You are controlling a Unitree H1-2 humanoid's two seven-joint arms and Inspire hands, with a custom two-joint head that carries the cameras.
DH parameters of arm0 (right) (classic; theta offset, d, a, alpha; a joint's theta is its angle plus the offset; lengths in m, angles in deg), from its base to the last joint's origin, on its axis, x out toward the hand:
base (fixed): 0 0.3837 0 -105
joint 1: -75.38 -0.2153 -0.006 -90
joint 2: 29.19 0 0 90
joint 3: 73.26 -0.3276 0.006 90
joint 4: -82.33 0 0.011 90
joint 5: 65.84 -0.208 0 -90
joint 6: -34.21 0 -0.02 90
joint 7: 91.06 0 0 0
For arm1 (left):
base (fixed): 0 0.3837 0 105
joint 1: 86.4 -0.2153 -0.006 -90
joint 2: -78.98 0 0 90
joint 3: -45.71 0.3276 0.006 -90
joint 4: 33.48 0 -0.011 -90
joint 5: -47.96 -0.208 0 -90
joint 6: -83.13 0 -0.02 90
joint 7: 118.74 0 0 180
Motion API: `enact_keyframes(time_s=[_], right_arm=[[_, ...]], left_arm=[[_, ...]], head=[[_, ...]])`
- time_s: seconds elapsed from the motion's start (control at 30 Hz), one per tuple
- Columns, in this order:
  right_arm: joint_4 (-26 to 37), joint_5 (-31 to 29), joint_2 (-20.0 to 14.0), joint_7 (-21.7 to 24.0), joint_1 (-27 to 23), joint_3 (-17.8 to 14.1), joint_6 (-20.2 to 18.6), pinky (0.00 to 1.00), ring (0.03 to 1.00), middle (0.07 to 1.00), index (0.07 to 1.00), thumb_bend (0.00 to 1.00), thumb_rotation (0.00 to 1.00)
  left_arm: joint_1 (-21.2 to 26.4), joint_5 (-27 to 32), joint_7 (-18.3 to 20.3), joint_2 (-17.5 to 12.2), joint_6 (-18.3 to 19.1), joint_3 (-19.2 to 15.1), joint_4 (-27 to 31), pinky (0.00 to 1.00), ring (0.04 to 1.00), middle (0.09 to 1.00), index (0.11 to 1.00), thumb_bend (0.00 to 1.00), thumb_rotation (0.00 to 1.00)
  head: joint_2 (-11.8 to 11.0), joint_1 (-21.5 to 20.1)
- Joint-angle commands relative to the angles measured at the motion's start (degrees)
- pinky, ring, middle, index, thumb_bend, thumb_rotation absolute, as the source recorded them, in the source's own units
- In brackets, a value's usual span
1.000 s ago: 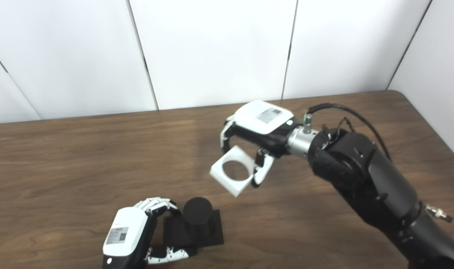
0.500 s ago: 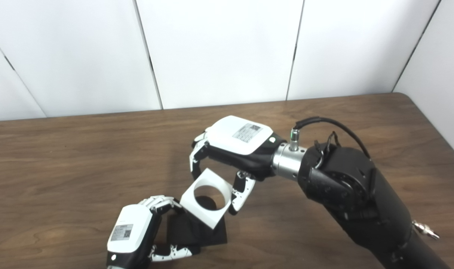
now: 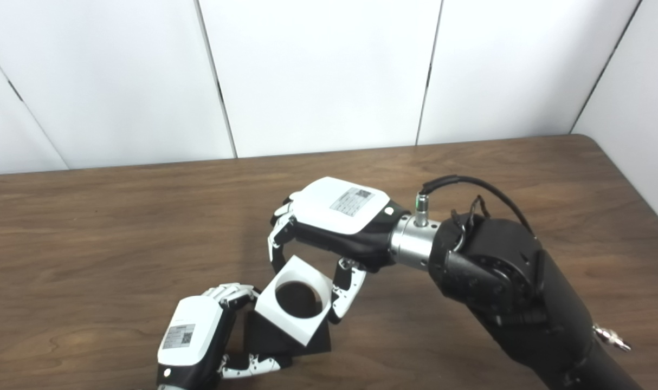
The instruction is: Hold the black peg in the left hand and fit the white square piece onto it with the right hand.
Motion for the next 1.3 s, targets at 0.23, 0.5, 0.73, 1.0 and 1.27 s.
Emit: enact_keyframes(time_s=[0.23, 0.5, 0.73, 1.0, 1.27], right_arm=[[-0.94, 0.43, 1.13, -2.00, -0.24, -0.35, 1.43, 0.92, 0.854, 0.710, 0.481, 0.52, 0.13], [-2.64, 2.09, 1.64, -4.04, 0.97, 0.06, 4.11, 0.92, 0.855, 0.712, 0.482, 0.52, 0.13], [-3.81, 3.16, 1.91, -4.51, 1.16, 0.17, 5.32, 0.92, 0.856, 0.716, 0.482, 0.52, 0.13], [-4.40, 3.33, 1.76, -3.87, 0.84, 0.01, 5.60, 0.93, 0.863, 0.717, 0.481, 0.52, 0.13], [-5.21, 3.79, 1.42, -3.88, 0.36, -0.26, 5.57, 0.93, 0.863, 0.716, 0.482, 0.52, 0.13]], left_arm=[[-0.74, -1.21, 3.98, -0.05, 2.38, 1.10, -0.84, 0.74, 0.770, 0.725, 0.490, 0.51, 0.05], [-0.62, -1.31, 4.05, 0.14, 2.77, 1.32, -0.74, 0.73, 0.770, 0.725, 0.490, 0.51, 0.05], [-0.60, -1.36, 4.04, 0.14, 2.78, 1.47, -0.58, 0.73, 0.769, 0.724, 0.490, 0.51, 0.05], [-0.72, -1.39, 4.22, 0.08, 2.84, 1.53, -0.37, 0.73, 0.768, 0.725, 0.490, 0.51, 0.05], [-0.71, -1.16, 3.93, -0.01, 2.68, 1.60, -0.50, 0.73, 0.769, 0.724, 0.490, 0.51, 0.05]], head=[[0.19, 0.16], [0.21, 0.34], [0.20, 0.30], [0.33, 0.23], [0.33, 0.23]])
